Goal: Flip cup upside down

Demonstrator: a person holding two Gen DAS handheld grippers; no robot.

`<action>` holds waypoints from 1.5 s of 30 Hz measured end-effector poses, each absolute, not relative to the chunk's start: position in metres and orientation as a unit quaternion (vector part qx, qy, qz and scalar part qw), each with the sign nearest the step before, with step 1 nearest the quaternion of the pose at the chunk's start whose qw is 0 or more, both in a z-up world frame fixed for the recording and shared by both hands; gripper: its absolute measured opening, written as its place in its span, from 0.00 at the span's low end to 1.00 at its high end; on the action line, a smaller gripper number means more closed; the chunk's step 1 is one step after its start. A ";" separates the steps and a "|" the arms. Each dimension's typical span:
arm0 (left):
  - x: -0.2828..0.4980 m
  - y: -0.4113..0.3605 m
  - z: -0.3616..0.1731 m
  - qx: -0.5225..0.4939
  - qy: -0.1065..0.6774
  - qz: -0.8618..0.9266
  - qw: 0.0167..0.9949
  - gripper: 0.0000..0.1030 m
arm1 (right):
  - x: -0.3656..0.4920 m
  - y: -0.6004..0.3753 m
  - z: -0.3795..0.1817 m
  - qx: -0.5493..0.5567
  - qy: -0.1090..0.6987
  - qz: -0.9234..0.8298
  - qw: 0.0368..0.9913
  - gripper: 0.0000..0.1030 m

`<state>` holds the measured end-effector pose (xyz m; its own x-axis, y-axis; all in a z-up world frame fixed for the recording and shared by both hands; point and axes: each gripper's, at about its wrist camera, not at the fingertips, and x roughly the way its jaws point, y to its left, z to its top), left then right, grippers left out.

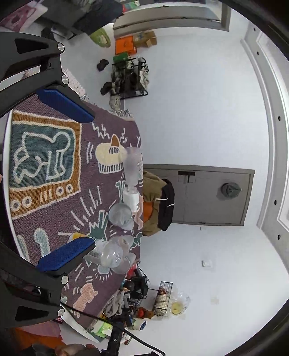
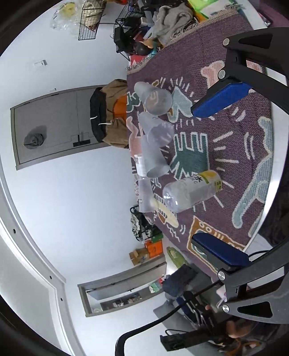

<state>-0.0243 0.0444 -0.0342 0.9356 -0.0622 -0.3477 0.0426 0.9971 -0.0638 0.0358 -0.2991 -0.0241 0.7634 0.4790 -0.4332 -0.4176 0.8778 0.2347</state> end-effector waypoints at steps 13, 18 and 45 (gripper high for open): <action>-0.034 0.038 -0.042 -0.048 0.170 -0.020 0.984 1.00 | 0.022 -0.296 -0.046 0.051 0.252 0.220 0.941 1.00; -0.032 0.033 -0.045 -0.043 0.174 -0.022 0.984 1.00 | 0.022 -0.293 -0.053 0.040 0.255 0.218 0.941 1.00; -0.036 0.031 -0.041 -0.041 0.166 -0.026 0.985 1.00 | 0.021 -0.290 -0.054 0.040 0.245 0.213 0.945 1.00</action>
<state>-0.0362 0.0312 -0.0410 0.9433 -0.0650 -0.3256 0.0377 0.9953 -0.0892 0.0208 -0.2899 -0.0540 0.7893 0.4228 -0.4453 -0.3840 0.9058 0.1792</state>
